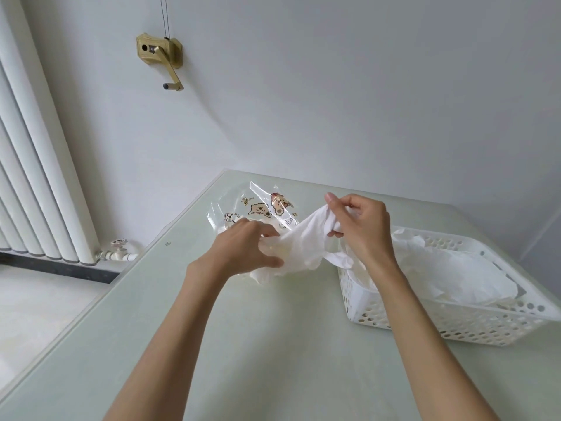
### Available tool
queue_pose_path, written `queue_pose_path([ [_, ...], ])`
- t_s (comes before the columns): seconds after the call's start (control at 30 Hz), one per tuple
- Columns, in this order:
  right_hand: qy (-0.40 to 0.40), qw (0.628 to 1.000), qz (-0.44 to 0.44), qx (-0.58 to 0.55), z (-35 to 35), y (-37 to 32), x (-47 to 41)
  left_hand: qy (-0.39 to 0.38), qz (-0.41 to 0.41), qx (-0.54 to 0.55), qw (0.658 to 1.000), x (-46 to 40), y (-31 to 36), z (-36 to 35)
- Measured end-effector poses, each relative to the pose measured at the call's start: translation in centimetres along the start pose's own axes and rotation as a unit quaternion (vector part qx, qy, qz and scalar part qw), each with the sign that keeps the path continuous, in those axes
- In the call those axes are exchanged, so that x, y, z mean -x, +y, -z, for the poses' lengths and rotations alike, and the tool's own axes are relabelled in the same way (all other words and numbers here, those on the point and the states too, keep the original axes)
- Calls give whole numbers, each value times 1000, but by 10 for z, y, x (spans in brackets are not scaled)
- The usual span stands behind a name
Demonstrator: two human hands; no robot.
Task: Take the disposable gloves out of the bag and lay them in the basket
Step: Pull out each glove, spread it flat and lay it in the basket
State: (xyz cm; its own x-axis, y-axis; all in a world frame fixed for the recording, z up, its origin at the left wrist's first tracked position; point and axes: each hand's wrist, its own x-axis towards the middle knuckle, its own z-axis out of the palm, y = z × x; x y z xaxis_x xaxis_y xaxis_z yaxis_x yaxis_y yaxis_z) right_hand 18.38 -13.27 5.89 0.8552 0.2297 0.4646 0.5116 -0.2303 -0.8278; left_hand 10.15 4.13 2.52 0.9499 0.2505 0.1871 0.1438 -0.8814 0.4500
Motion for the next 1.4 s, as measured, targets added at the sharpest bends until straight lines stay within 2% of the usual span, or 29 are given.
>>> queue_pose_path([
  [0.1, -28, 999, -7, -40, 3, -1, -1, 9, -14, 32, 999, 0, 5, 9],
  [0.2, 12, 993, 9, -118, 6, -8, -2, 31, -25, 2, 999, 1, 13, 8],
  [0.3, 31, 980, -9, -196, 13, -20, -3, -2, -11, -34, 999, 1, 12, 0],
  [0.37, 52, 974, -36, -217, 21, -22, -5, -24, -3, -27, 999, 0, 10, -2],
  [0.47, 39, 951, -134, -277, 32, -20, -7, -44, -22, 29, 998, -1, 10, 4],
  [0.53, 15, 936, -179, -303, 38, -18, -4, -25, -62, 103, 992, 3, 19, 12],
  [0.57, 0, 941, -183, -285, 42, -18, -2, -9, -95, 133, 987, 5, 29, 15],
  [0.67, -38, 961, -152, -228, 53, -23, 2, 58, -165, 177, 969, 9, 62, 13],
  [0.73, -57, 969, -123, -206, 64, -31, 2, 107, -173, 214, 955, 6, 80, 5],
  [0.83, -96, 978, -99, -156, 85, -40, 0, 114, -131, 348, 921, 0, 102, 2],
  [0.9, -135, 980, -99, -110, 100, -38, 2, 71, -67, 460, 883, -2, 117, 4],
  [0.97, -171, 975, -124, -66, 111, -31, 8, 23, -4, 521, 853, -5, 129, 0],
  [1.03, -151, 978, -123, -70, 121, -17, 11, -9, 33, 545, 838, -10, 141, -8],
  [1.1, -73, 987, -105, -92, 128, -10, 14, -39, 51, 555, 829, -13, 150, -16],
  [1.2, 2, 989, -92, -113, 141, 4, 11, -69, 71, 522, 847, -14, 156, -30],
  [1.3, -11, 995, -54, -89, 152, 8, 8, -24, 64, 419, 905, -21, 156, -37],
  [1.37, -39, 998, -8, -46, 160, 6, 5, 0, -20, 354, 935, -27, 157, -30],
  [1.4, -59, 998, 15, -29, 163, 4, 3, -19, -84, 324, 942, -30, 159, -25],
])
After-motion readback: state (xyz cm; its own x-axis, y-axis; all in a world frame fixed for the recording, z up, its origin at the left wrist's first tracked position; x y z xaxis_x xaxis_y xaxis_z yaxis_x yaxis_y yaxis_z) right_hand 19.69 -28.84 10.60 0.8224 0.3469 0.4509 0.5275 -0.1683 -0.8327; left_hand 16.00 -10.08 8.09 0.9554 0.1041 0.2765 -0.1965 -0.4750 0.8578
